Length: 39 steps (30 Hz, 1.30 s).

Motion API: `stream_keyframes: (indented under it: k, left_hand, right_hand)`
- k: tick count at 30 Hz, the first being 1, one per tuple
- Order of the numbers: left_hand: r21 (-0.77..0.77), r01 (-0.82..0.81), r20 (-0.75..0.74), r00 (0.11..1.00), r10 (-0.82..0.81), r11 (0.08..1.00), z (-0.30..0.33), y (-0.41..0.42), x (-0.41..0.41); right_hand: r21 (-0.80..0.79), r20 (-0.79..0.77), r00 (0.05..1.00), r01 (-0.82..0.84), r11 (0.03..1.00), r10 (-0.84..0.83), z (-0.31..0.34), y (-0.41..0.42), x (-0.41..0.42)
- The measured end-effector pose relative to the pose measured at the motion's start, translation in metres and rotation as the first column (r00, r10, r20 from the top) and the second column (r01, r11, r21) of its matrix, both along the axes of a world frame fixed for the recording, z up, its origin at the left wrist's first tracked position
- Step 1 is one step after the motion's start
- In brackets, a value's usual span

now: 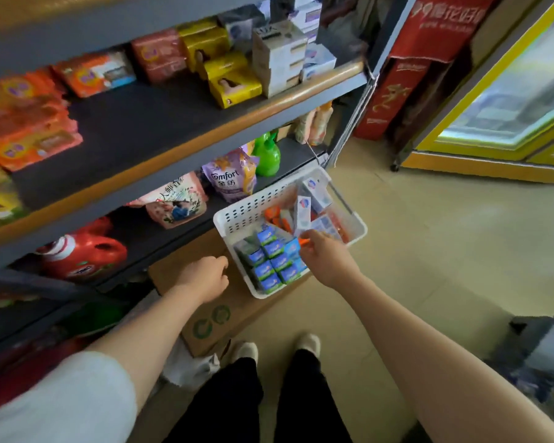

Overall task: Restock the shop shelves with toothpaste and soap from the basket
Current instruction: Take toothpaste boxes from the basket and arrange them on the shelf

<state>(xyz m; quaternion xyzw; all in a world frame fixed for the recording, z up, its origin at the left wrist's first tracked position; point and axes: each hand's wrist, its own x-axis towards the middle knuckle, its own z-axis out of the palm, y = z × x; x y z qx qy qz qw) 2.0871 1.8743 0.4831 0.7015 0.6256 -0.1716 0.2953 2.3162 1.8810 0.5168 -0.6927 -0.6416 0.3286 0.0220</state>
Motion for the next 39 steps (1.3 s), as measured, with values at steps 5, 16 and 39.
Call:
stream_keyframes:
  k: [5,16,39]
  left_hand:
    - [-0.049,-0.386,0.152,0.909,0.389,0.921,-0.016,-0.004,0.001]
    - [-0.014,-0.647,0.292,0.727,0.622,0.763,-0.033,-0.013,0.049]
    - [-0.088,-0.665,-0.157,0.744,0.649,0.742,-0.073,0.031,0.083]
  right_hand:
    - [-0.117,0.026,0.93,-0.361,0.925,0.366,-0.044,0.058,-0.027]
    - [-0.327,0.092,0.858,-0.454,0.829,0.506,-0.112,0.108,-0.052]
    - [-0.55,0.128,0.87,-0.337,0.764,0.476,-0.094,0.109,0.056]
